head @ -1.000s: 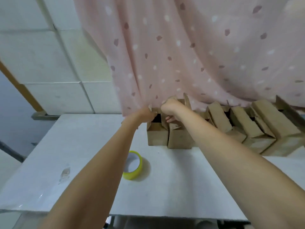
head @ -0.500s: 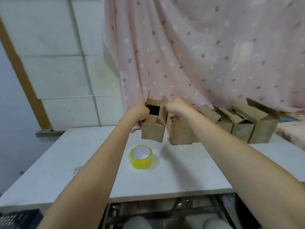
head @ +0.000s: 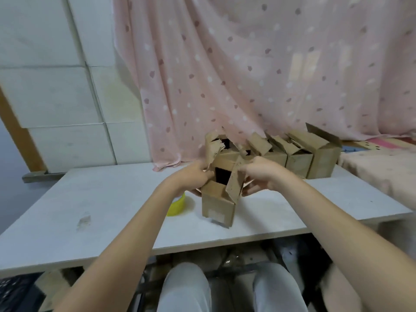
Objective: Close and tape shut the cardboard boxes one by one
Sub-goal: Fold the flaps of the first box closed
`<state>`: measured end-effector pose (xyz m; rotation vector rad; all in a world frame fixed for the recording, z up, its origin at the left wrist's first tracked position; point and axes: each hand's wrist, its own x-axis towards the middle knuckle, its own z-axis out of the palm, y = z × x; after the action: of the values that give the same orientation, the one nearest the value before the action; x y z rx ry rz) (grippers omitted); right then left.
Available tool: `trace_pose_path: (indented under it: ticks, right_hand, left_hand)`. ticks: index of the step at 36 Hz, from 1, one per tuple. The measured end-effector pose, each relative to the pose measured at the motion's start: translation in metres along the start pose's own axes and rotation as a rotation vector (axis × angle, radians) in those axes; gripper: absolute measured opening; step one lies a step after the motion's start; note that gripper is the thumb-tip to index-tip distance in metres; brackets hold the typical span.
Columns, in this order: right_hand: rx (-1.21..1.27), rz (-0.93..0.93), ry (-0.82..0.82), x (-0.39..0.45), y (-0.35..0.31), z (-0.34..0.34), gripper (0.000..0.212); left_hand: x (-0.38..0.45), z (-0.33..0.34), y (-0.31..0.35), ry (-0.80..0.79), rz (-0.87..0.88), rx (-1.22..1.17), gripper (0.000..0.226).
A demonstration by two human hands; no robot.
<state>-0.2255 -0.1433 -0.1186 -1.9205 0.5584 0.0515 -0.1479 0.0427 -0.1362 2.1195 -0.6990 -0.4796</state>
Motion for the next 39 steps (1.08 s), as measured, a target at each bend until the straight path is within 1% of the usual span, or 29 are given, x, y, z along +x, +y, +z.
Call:
trace_pose_path:
  ticks: [1, 3, 6, 9, 11, 13, 15, 17, 20, 22, 23, 25, 29, 33, 35, 37, 39]
  right_hand:
    - [-0.006, 0.003, -0.006, 0.004, 0.006, -0.003, 0.02]
    - [-0.008, 0.007, -0.025, 0.011, 0.017, -0.01, 0.027]
    - [-0.056, 0.002, -0.058, 0.022, 0.028, -0.018, 0.027]
    - [-0.123, -0.02, -0.018, 0.031, 0.035, -0.026, 0.026]
    - [-0.167, -0.034, 0.008, 0.038, 0.038, -0.031, 0.028]
    - [-0.203, -0.045, 0.015, 0.045, 0.04, -0.035, 0.034]
    - [-0.226, -0.064, 0.007, 0.049, 0.042, -0.038, 0.044]
    - [-0.254, -0.081, -0.005, 0.051, 0.043, -0.04, 0.049]
    - [-0.268, -0.083, -0.026, 0.052, 0.04, -0.039, 0.042]
    - [-0.236, -0.071, -0.04, 0.053, 0.039, -0.037, 0.036]
    - [-0.219, -0.06, -0.048, 0.052, 0.038, -0.036, 0.036]
    - [-0.196, -0.037, -0.052, 0.052, 0.037, -0.033, 0.047]
    - [-0.219, -0.026, -0.016, 0.058, 0.04, -0.023, 0.086]
    - [-0.226, -0.057, 0.009, 0.07, 0.043, -0.024, 0.11]
    - [-0.203, -0.077, -0.02, 0.072, 0.043, -0.027, 0.108]
    - [-0.173, -0.104, -0.091, 0.072, 0.042, -0.029, 0.094]
    - [-0.193, -0.144, -0.166, 0.072, 0.04, -0.031, 0.079]
  left_hand:
    - [0.005, 0.003, -0.003, -0.023, 0.0, -0.001, 0.022]
    - [0.015, 0.009, -0.008, -0.049, 0.004, -0.001, 0.024]
    - [0.03, 0.013, -0.016, -0.033, 0.021, 0.003, 0.026]
    - [0.043, 0.014, -0.021, -0.059, 0.071, 0.013, 0.025]
    - [0.047, 0.014, -0.022, -0.065, 0.107, -0.013, 0.03]
    - [0.048, 0.015, -0.022, -0.079, 0.142, -0.008, 0.035]
    - [0.049, 0.019, -0.024, -0.098, 0.175, 0.05, 0.037]
    - [0.051, 0.024, -0.029, -0.133, 0.177, 0.124, 0.04]
    - [0.052, 0.031, -0.031, -0.215, 0.156, 0.177, 0.053]
    - [0.051, 0.034, -0.031, -0.216, 0.149, 0.123, 0.063]
    - [0.052, 0.034, -0.032, -0.213, 0.139, 0.086, 0.063]
    - [0.055, 0.034, -0.034, -0.209, 0.125, 0.043, 0.058]
    - [0.057, 0.037, -0.036, -0.181, 0.136, 0.079, 0.043]
    - [0.055, 0.041, -0.032, -0.17, 0.164, 0.011, 0.033]
    - [0.055, 0.04, -0.032, -0.119, 0.203, 0.057, 0.029]
    - [0.057, 0.039, -0.033, -0.018, 0.288, 0.199, 0.023]
    - [0.059, 0.038, -0.034, 0.08, 0.361, 0.278, 0.023]
